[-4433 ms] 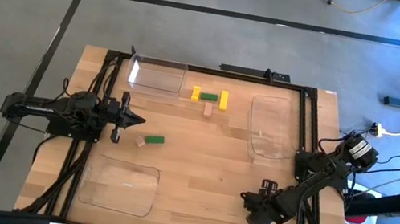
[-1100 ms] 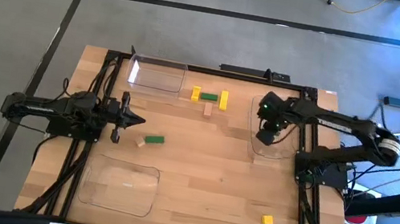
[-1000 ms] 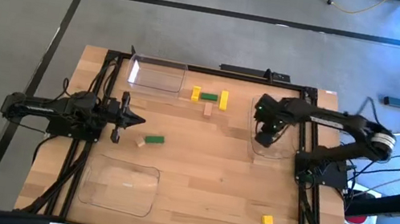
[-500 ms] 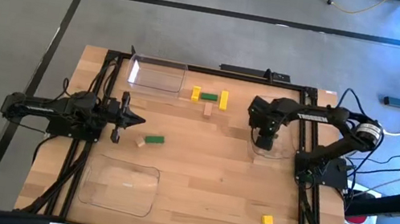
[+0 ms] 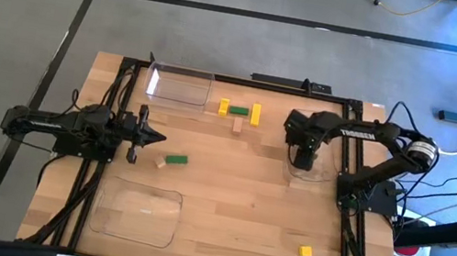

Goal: Sort & place blocks by color
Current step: Put the bottom green block into the top right transparent bin

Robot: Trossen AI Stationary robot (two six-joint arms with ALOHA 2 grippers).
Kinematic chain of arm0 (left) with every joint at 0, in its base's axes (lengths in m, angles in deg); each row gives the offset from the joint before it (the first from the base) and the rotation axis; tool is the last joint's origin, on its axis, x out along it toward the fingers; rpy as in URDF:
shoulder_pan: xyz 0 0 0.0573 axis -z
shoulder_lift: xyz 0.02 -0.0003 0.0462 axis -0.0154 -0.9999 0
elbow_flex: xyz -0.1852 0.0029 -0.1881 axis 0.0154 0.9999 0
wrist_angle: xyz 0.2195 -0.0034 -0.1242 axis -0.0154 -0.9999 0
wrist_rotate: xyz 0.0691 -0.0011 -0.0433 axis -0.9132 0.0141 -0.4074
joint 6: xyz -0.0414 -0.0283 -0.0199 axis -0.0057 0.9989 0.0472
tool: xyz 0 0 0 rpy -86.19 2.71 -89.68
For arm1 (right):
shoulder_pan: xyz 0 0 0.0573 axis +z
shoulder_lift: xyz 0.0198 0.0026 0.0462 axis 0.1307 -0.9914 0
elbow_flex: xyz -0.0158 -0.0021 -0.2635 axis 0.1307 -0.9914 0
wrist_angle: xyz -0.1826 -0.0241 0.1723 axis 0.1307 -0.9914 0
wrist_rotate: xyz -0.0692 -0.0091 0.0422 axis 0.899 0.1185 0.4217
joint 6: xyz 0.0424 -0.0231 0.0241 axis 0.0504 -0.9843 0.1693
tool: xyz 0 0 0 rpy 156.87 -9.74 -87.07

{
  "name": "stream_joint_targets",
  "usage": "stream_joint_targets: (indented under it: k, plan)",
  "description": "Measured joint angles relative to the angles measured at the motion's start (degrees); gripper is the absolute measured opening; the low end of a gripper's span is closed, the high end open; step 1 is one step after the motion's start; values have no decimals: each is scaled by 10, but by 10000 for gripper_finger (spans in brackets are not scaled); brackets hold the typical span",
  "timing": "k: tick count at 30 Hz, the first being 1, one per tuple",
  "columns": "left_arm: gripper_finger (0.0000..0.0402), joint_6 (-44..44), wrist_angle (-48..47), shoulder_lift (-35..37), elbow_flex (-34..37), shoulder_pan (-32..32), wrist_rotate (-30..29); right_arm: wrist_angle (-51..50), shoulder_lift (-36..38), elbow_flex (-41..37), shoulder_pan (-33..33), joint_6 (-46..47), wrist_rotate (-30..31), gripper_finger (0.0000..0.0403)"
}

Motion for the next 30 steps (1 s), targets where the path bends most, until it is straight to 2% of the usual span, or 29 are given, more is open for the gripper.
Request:
stream_joint_targets:
  k: [11, 20, 24, 28, 30]
  plan:
    - [0, 0, 0, 0, 0, 0, 0, -105, 50, 48, 0, 5, -6, 281]
    - [0, 0, 0, 0, 0, 0, 0, -125, 190, 49, 13, 129, -111, 287]
    - [0, 0, 0, 0, 0, 0, 0, -65, 272, 45, 49, 208, -165, 283]
    - [0, 0, 0, 0, 0, 0, 0, 80, 332, 24, 96, 286, -203, 283]
    - [0, 0, 0, 0, 0, 0, 0, 153, 347, 18, 118, 296, -206, 283]
